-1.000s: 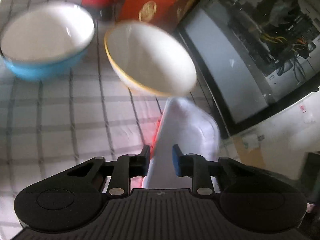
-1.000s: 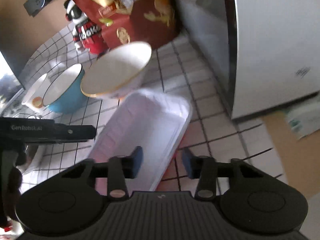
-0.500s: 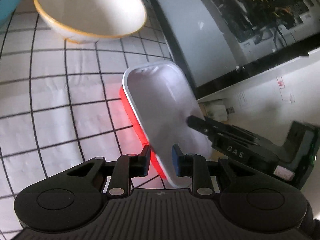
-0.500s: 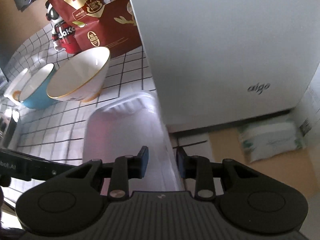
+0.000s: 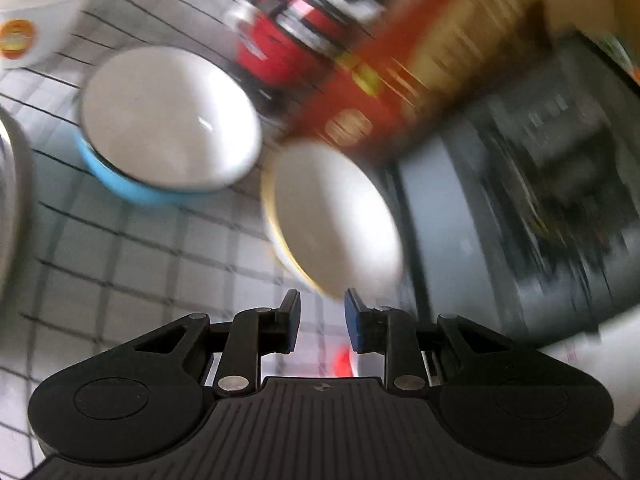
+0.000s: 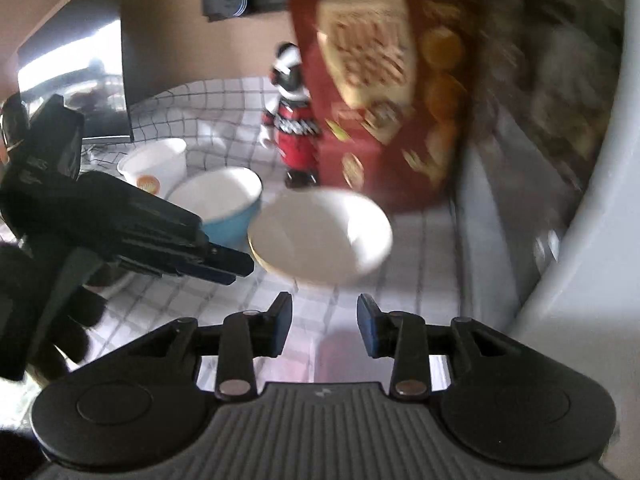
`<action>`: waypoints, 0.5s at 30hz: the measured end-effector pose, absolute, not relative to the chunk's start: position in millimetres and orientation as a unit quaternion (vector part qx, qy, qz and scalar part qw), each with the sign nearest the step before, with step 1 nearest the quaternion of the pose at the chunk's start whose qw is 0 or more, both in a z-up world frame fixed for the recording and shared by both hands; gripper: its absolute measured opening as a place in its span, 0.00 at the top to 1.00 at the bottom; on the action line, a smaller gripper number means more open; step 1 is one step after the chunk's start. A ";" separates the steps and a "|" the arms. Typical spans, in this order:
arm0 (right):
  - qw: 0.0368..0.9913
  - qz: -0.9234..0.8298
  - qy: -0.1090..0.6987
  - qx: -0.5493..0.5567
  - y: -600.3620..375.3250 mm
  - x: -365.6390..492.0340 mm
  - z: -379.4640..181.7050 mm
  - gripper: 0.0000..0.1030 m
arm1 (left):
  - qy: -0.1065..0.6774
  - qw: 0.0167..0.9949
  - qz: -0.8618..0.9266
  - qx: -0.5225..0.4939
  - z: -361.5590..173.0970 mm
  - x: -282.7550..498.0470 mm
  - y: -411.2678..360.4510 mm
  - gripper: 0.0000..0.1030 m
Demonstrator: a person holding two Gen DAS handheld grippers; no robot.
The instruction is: Organize plates and bowls
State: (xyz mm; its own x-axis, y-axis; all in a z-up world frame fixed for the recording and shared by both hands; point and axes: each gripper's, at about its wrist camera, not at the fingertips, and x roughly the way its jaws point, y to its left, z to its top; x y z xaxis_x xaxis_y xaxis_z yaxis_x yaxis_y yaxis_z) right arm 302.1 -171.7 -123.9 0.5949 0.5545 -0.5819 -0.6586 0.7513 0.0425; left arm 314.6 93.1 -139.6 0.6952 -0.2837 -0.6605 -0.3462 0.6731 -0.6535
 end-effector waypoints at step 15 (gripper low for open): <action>0.885 0.241 0.391 -0.083 -70.6 481.9 -166.0 0.53 | 0.397 0.820 0.054 -0.410 -163.2 367.7 105.1 0.66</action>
State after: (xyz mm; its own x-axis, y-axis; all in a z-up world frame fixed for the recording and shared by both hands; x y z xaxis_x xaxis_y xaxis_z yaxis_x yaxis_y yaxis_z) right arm 481.9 -70.6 -166.0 0.5788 0.3612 -0.7311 -0.4905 0.8704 0.0416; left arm 367.7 105.1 -163.2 0.6795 -0.2363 -0.6946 -0.4142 0.6579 -0.6290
